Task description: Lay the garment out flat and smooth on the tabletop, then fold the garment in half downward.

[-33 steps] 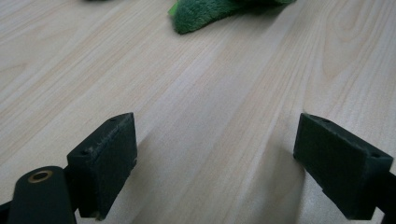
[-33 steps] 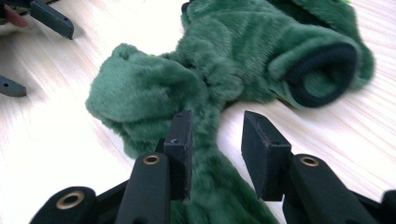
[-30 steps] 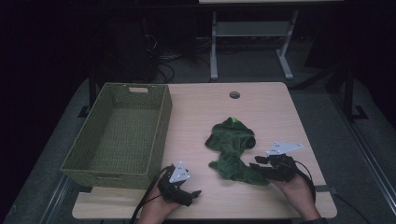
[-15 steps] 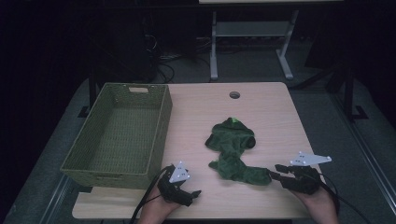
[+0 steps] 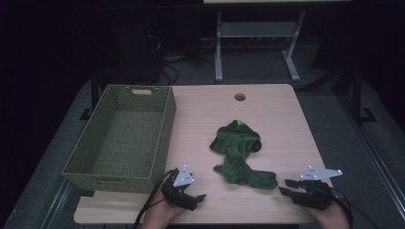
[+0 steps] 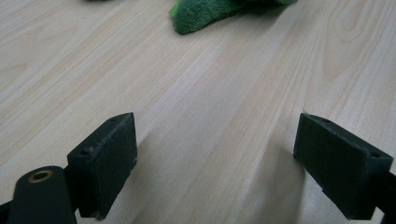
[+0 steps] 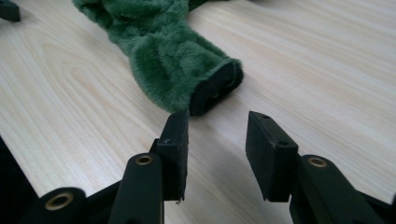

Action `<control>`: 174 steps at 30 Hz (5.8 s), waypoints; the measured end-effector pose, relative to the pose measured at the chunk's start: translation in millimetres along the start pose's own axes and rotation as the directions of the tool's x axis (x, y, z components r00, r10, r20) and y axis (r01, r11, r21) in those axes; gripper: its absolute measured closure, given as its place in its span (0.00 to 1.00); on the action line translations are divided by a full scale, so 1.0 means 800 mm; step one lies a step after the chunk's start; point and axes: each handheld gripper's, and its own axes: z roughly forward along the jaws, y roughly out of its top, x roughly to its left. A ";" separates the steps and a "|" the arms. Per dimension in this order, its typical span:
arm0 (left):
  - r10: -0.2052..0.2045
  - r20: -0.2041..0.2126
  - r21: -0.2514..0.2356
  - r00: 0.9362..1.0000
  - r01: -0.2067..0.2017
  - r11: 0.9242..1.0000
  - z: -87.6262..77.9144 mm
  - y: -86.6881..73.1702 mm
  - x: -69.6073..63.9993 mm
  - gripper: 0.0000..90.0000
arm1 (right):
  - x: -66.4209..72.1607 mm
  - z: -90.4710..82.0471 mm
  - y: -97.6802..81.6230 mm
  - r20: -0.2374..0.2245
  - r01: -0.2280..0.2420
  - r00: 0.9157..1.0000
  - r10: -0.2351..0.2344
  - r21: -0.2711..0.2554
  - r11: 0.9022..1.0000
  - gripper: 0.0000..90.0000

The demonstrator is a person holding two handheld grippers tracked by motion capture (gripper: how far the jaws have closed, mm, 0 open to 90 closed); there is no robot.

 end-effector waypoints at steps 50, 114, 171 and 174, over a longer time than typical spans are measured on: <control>0.002 -0.004 0.001 1.000 -0.002 1.000 0.001 0.001 0.001 0.14 | 0.025 -0.002 0.077 -0.104 0.173 0.977 -0.189 -0.143 0.974 0.92; -0.008 0.007 0.011 1.000 0.008 1.000 0.004 0.006 -0.001 0.14 | 0.037 0.126 0.151 -0.173 0.192 0.968 -0.184 0.031 0.981 0.85; -0.073 0.020 0.047 0.997 0.072 0.996 0.135 0.183 0.172 0.56 | -0.111 0.151 0.200 -0.002 -0.032 0.999 0.032 0.035 0.999 0.64; -0.088 0.032 0.048 0.996 0.087 0.995 0.143 0.179 0.175 0.58 | -0.115 0.158 0.196 -0.001 -0.028 1.000 0.028 0.056 0.998 0.64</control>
